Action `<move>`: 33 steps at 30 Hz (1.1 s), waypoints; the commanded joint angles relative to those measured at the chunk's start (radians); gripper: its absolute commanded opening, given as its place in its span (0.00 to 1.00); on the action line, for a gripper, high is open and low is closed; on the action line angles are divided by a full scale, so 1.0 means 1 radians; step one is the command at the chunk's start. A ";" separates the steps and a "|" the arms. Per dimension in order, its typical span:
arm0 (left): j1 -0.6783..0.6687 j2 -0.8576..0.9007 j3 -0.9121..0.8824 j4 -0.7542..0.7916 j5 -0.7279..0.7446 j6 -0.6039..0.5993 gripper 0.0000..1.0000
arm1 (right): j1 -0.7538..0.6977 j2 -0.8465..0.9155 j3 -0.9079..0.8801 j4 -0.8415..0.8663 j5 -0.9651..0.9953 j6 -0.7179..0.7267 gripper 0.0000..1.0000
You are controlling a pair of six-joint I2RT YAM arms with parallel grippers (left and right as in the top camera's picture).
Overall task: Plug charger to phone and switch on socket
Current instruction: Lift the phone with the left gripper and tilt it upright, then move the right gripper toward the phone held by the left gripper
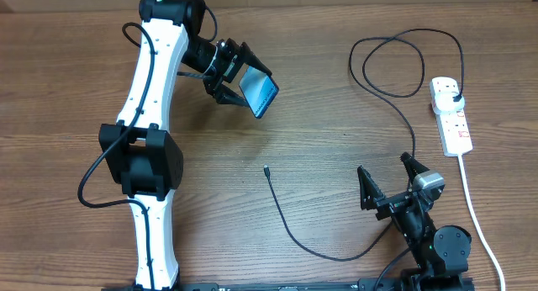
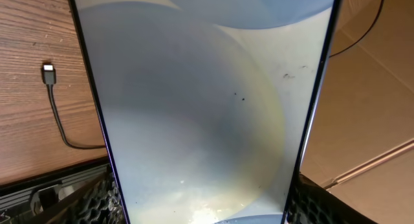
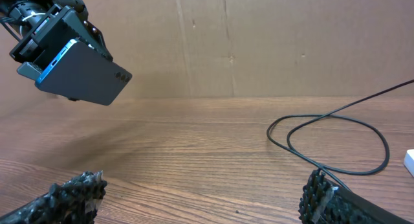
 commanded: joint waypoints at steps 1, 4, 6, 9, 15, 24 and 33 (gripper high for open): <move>-0.001 -0.008 0.029 -0.003 0.060 -0.010 0.04 | 0.005 -0.002 -0.008 0.004 0.000 0.003 1.00; 0.001 -0.008 0.029 -0.003 0.059 -0.010 0.04 | 0.005 -0.002 -0.008 0.004 0.000 0.003 1.00; 0.003 -0.008 0.029 -0.003 0.060 -0.010 0.04 | 0.005 -0.002 -0.008 0.004 0.000 0.003 1.00; 0.003 -0.008 0.029 -0.003 0.060 -0.010 0.04 | 0.005 -0.002 -0.008 0.004 -0.017 0.006 1.00; 0.003 -0.008 0.029 -0.003 0.053 -0.009 0.04 | 0.005 -0.002 -0.008 0.004 -0.020 0.071 1.00; -0.023 -0.008 0.029 -0.003 -0.087 -0.010 0.05 | 0.005 -0.002 -0.008 0.012 -0.156 0.786 1.00; -0.100 -0.008 0.029 -0.003 -0.396 -0.076 0.05 | 0.005 -0.002 -0.008 0.015 -0.315 0.952 1.00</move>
